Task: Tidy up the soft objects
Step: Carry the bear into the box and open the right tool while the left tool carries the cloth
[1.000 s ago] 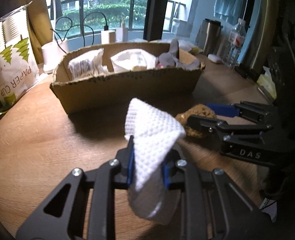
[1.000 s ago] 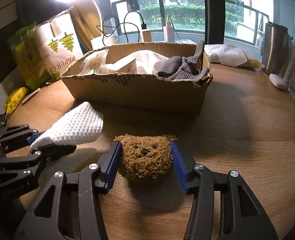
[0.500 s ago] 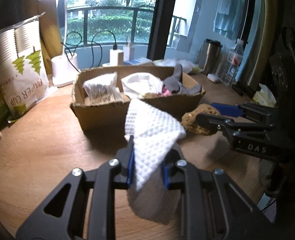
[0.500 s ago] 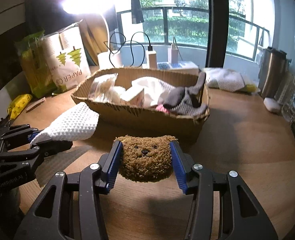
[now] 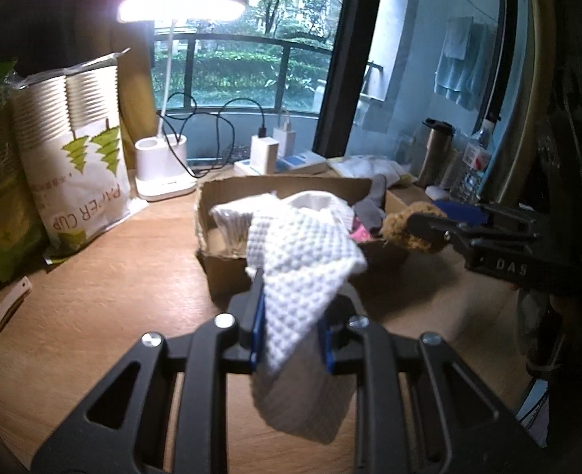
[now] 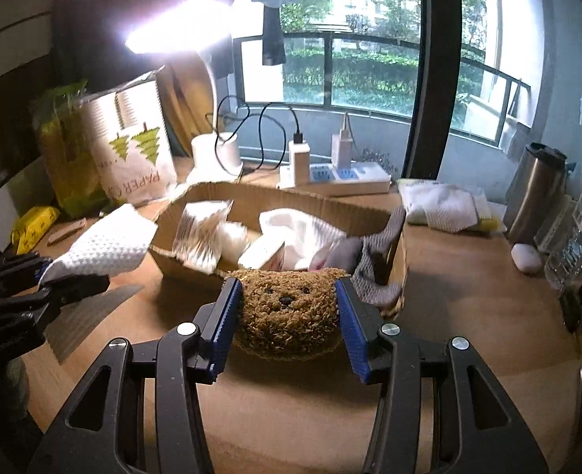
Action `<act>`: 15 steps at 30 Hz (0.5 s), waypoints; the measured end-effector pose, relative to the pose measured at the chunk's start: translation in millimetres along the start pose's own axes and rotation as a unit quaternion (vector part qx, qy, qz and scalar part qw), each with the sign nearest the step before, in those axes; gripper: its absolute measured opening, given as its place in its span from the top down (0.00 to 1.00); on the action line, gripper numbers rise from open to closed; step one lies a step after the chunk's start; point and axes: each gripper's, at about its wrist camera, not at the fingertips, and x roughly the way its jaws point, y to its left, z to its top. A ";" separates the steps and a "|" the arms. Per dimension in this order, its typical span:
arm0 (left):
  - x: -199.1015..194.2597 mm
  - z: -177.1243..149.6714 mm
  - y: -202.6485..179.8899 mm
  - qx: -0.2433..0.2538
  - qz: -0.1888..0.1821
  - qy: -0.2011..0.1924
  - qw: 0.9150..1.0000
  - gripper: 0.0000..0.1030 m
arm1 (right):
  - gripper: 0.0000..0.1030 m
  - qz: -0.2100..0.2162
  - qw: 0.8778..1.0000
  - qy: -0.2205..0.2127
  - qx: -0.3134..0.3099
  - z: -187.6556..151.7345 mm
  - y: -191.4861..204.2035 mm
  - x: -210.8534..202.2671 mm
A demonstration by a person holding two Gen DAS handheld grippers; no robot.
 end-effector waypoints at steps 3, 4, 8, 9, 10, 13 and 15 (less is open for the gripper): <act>-0.4 3.8 7.0 -0.004 0.004 -0.003 1.000 0.78 | 0.50 -0.008 1.000 0.000 0.005 4.9 -5.8 6.8; -0.4 5.0 9.7 -0.005 0.004 -0.005 1.000 0.78 | 0.50 -0.011 1.000 0.002 0.008 6.3 -8.4 10.0; -0.4 9.5 19.3 -0.014 0.001 -0.012 1.000 0.78 | 0.50 -0.021 1.000 0.013 0.016 10.8 -15.7 22.6; 0.2 10.5 21.5 -0.016 0.000 -0.014 1.000 0.78 | 0.50 -0.023 1.000 0.014 0.016 12.1 -16.6 25.1; 0.7 11.6 23.4 -0.017 0.000 -0.015 1.000 0.78 | 0.50 -0.024 0.999 0.015 0.016 13.9 -17.3 27.6; 1.9 15.3 28.2 -0.018 0.001 -0.018 1.000 0.78 | 0.50 -0.026 0.999 0.017 0.014 19.0 -17.9 35.8; 2.1 19.0 30.3 -0.017 0.005 -0.021 1.000 0.78 | 0.50 -0.025 0.999 0.018 0.015 22.0 -18.2 40.7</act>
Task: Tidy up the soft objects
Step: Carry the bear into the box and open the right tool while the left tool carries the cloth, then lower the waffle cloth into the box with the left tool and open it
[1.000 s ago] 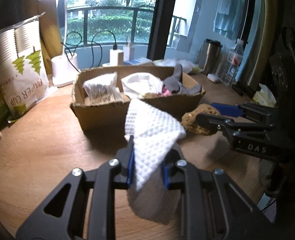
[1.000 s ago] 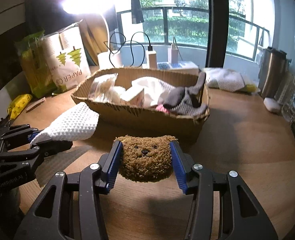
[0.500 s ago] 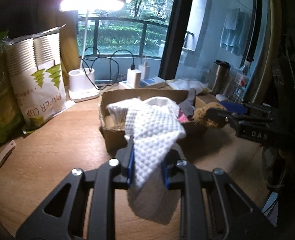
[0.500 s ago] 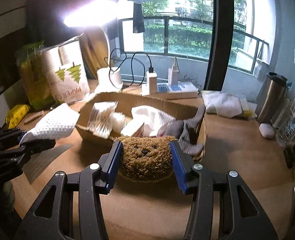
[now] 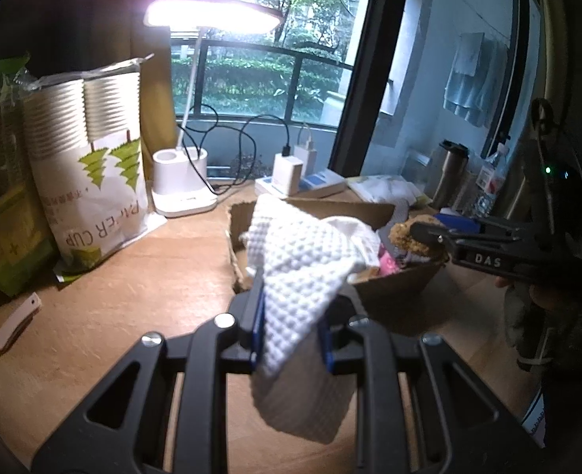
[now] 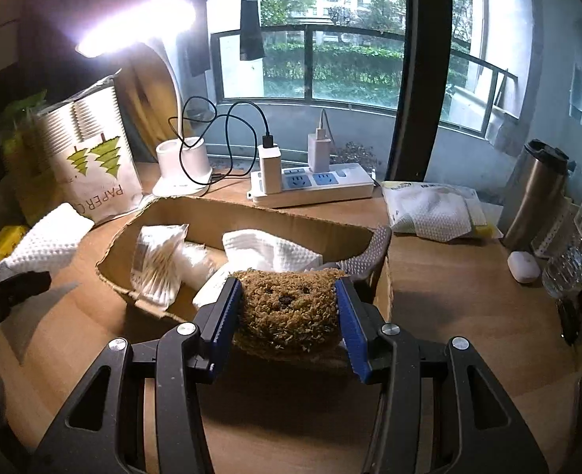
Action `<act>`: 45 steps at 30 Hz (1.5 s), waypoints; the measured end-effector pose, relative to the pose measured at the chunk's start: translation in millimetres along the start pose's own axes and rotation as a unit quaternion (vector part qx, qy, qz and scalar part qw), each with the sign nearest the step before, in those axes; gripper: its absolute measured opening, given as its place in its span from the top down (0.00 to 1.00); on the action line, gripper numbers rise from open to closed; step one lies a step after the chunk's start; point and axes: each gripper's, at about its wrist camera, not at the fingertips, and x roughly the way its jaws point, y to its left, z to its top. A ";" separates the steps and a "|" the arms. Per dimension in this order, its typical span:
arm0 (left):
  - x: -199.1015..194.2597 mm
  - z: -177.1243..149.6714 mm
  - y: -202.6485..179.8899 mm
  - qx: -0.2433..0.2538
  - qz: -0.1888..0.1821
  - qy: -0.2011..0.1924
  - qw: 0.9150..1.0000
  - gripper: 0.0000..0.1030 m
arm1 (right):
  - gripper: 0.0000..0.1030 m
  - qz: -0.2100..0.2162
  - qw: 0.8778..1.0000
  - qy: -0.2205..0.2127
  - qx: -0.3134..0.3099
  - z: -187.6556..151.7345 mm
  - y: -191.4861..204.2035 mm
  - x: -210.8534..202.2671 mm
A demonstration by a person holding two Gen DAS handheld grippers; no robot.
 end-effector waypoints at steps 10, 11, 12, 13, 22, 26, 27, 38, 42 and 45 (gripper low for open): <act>4.3 13.3 7.1 -0.002 0.018 -0.009 1.000 0.78 | 0.50 0.019 0.999 0.023 0.011 1.3 0.0 31.4; 5.2 13.3 6.7 -0.002 0.019 -0.008 1.000 0.78 | 0.50 0.023 0.999 0.025 0.012 0.4 1.6 33.9; 6.2 13.3 6.3 -0.001 0.020 -0.006 1.000 0.78 | 0.50 0.028 0.999 0.027 0.011 -0.2 3.4 35.7; 6.9 13.0 5.5 0.000 0.020 -0.006 1.000 0.78 | 0.50 0.032 0.999 0.029 0.010 -0.6 5.7 37.6; 9.3 17.2 -1.8 0.006 0.024 -0.006 1.000 0.78 | 0.48 0.061 0.997 0.039 -0.009 -2.4 27.3 45.7; 11.2 19.3 -8.2 0.011 0.024 -0.007 1.000 0.78 | 0.46 0.064 0.998 0.027 -0.003 -1.9 19.6 37.6; 11.9 20.1 -9.9 0.012 0.023 -0.007 1.000 0.78 | 0.45 0.063 0.998 0.023 -0.002 -1.9 17.5 35.2; 35.8 29.2 -51.6 0.044 0.008 -0.012 0.999 0.78 | 0.41 0.034 0.999 -0.010 0.023 -6.9 -26.5 4.8; 48.4 33.4 -70.3 0.053 0.005 -0.015 0.998 0.78 | 0.41 0.030 0.999 -0.022 0.032 -9.2 -42.3 -3.9; 58.3 35.0 -82.4 0.058 0.005 -0.017 0.998 0.78 | 0.41 0.029 0.999 -0.026 0.037 -11.4 -55.2 -7.7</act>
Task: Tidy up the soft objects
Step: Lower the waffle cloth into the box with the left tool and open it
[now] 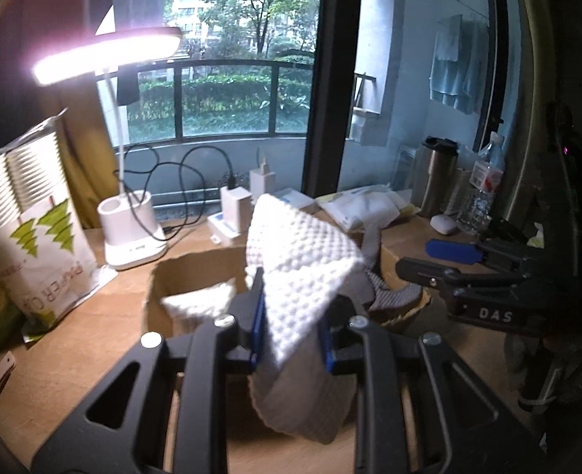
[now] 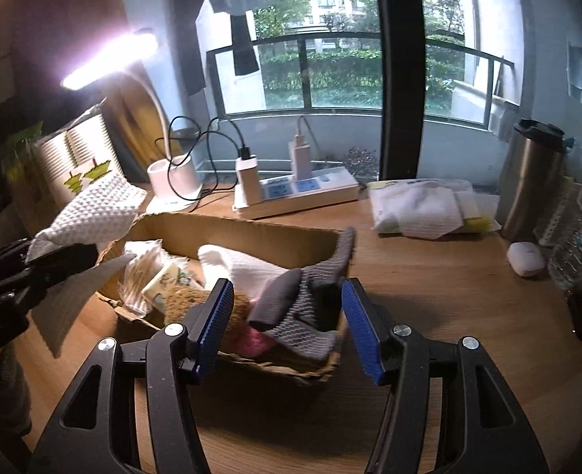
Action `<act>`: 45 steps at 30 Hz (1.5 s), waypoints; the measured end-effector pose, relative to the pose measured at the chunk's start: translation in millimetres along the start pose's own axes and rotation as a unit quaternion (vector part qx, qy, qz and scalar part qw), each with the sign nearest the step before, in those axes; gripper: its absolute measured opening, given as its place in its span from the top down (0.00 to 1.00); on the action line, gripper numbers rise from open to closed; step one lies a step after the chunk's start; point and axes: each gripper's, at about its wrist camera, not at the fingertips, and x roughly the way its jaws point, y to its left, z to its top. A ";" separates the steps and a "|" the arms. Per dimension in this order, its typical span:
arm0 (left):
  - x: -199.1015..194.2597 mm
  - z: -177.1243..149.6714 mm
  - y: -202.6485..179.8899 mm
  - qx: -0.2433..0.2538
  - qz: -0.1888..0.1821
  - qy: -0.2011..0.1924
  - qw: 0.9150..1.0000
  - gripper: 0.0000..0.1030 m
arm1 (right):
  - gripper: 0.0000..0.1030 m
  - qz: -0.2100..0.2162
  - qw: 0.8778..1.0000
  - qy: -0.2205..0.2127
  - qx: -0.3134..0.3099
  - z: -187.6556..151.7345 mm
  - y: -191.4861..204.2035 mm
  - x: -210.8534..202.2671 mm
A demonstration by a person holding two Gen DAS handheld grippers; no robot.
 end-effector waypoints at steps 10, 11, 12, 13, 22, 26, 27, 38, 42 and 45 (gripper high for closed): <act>33.8 10.5 -17.9 -0.012 -0.010 0.000 1.000 0.78 | 0.41 -0.004 1.000 0.005 0.012 -4.2 -30.6 3.0; 37.8 11.8 -19.0 -0.013 -0.012 0.001 1.000 0.78 | 0.41 -0.004 1.000 0.007 0.014 -4.2 -33.0 4.2; 41.7 12.9 -19.7 -0.015 -0.015 0.003 1.000 0.78 | 0.41 -0.004 1.000 0.007 0.016 -4.2 -34.8 5.1; 45.9 13.7 -20.8 -0.016 -0.017 0.005 1.000 0.78 | 0.41 -0.003 1.000 0.007 0.017 -4.3 -36.1 6.0; 90.9 11.2 -33.9 -0.019 -0.021 0.045 0.999 0.78 | 0.41 0.018 0.999 0.011 0.030 -6.6 -47.1 17.1; 107.9 6.4 -37.5 -0.022 -0.021 0.070 0.997 0.78 | 0.41 0.019 0.999 0.019 0.032 -8.1 -52.5 25.1; 111.8 4.9 -39.2 -0.020 -0.020 0.075 0.997 0.78 | 0.41 0.020 0.999 0.021 0.035 -8.7 -54.4 27.1; 140.4 -6.1 -44.5 -0.022 -0.029 0.114 0.993 0.73 | 0.42 0.021 0.998 0.028 0.048 -13.7 -63.1 34.9; 137.6 -1.9 -44.6 -0.017 -0.026 0.122 0.992 0.64 | 0.42 0.019 0.998 0.025 0.047 -13.4 -62.3 33.8; 130.3 0.7 -45.9 -0.018 -0.034 0.122 0.992 0.33 | 0.41 0.014 0.999 0.020 0.047 -12.0 -62.4 29.1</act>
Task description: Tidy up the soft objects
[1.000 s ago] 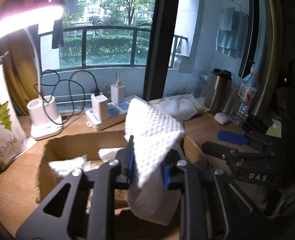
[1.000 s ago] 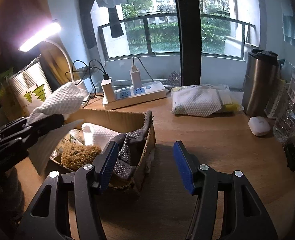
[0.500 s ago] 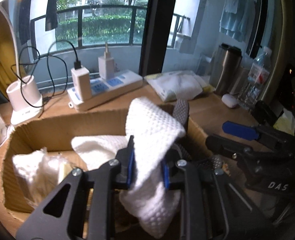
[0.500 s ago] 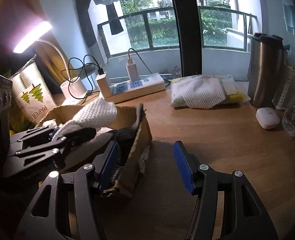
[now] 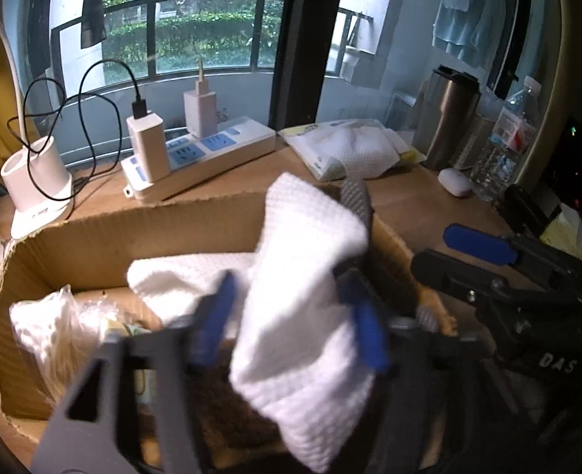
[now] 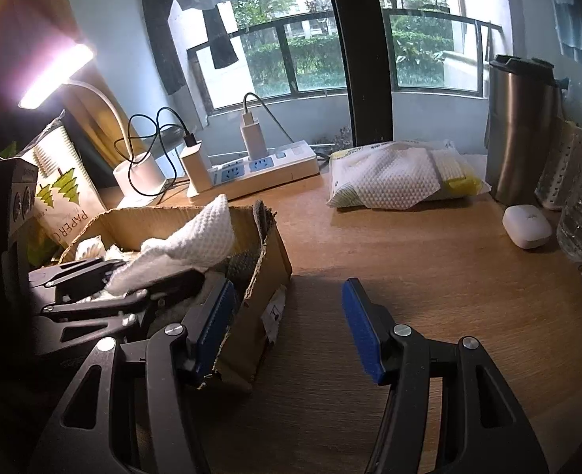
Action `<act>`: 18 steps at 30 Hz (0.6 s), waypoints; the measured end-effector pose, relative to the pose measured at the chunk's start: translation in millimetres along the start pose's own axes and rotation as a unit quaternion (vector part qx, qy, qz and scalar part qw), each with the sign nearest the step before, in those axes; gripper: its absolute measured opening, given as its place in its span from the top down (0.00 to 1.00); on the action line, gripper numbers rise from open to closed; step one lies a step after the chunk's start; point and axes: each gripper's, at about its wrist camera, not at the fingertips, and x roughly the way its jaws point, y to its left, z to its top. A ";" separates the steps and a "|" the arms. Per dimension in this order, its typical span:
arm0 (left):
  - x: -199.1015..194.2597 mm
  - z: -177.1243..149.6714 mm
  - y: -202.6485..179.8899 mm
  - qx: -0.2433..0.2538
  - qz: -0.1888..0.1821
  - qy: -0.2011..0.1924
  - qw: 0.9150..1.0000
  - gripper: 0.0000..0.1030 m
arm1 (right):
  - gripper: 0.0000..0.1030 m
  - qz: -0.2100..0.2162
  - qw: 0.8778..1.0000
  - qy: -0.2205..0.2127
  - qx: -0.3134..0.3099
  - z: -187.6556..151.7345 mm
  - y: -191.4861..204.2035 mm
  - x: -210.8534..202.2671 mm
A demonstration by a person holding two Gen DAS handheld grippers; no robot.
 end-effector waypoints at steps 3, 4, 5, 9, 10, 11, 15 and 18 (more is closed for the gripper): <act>-9.3 0.2 -2.5 0.004 -0.001 -0.009 1.000 0.33 | 0.41 -0.007 1.000 -0.007 0.002 1.4 -1.0 -5.4; -12.2 0.3 -3.6 0.007 0.000 -0.012 1.000 0.33 | 0.41 -0.010 1.000 -0.009 0.002 1.5 -1.5 -7.7; -15.4 0.4 -4.8 0.010 0.001 -0.015 1.000 0.33 | 0.41 -0.012 1.000 -0.011 0.004 1.8 -1.8 -10.2; -29.2 0.4 -4.6 0.018 0.005 -0.027 0.999 0.32 | 0.41 -0.018 1.000 -0.019 0.006 2.4 -1.3 -18.6; -33.3 0.5 -3.0 0.017 0.005 -0.031 0.999 0.32 | 0.41 -0.020 1.000 -0.022 0.005 2.6 0.1 -20.9; -38.4 0.7 -0.8 0.014 0.005 -0.037 0.999 0.31 | 0.41 -0.020 1.000 -0.023 0.004 2.9 1.5 -22.1; -58.6 0.6 10.4 0.003 0.008 -0.056 0.998 0.30 | 0.41 -0.021 0.999 -0.025 -0.004 3.6 11.0 -25.5; -69.3 -2.0 18.1 -0.001 0.012 -0.061 0.998 0.30 | 0.41 -0.021 0.999 -0.025 -0.011 3.9 20.3 -28.2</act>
